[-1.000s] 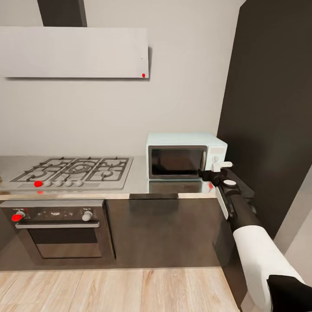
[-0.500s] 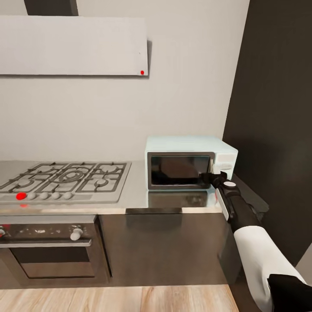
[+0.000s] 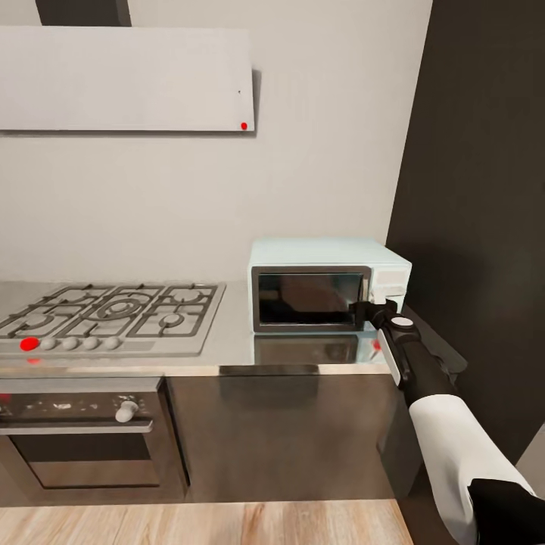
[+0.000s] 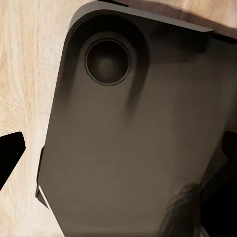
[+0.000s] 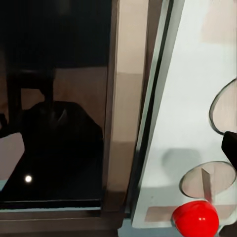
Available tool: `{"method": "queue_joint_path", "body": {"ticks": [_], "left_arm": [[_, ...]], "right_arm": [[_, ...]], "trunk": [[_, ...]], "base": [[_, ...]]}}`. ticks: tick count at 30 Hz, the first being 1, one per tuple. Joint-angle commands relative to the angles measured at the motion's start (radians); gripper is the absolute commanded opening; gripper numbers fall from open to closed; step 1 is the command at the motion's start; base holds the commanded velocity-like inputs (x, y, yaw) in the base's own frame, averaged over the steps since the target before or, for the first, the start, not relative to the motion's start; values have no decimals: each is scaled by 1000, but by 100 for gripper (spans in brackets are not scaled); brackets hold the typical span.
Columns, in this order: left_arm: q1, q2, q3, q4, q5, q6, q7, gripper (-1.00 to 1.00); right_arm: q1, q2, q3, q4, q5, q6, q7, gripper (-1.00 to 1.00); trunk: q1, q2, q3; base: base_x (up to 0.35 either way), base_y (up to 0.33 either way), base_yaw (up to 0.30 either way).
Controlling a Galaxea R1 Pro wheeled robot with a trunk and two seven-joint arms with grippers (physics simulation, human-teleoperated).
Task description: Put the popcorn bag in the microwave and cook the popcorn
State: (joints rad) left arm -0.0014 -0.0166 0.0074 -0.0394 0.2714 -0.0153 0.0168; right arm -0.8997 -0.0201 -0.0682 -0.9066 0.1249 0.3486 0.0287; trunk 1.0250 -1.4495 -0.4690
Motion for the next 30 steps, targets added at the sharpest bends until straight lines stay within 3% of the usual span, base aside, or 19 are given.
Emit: {"method": "queue_joint_path", "body": {"ticks": [1, 27, 28, 30], "left_arm": [[0, 0, 0, -1, 4, -2, 2, 100], [0, 0, 0, -1, 5, -2, 2, 100], [0, 0, 0, -1, 5, -2, 2, 100], [0, 0, 0, -1, 4, -2, 2, 100]], "right_arm": [[0, 0, -1, -2, 10, 6, 3, 100], [0, 3, -1, 0, 10, -3, -3, 100], [0, 3, -1, 0, 10, -3, -2, -100], [0, 3, -1, 0, 10, 2, -1, -100]], "trunk": [[0, -1, -1], [0, -1, -1], [0, -1, -1], [0, -1, -1]], "base": [[0, -4, 0], [19, -3, 0], [0, 0, 0], [0, 0, 0]]}}
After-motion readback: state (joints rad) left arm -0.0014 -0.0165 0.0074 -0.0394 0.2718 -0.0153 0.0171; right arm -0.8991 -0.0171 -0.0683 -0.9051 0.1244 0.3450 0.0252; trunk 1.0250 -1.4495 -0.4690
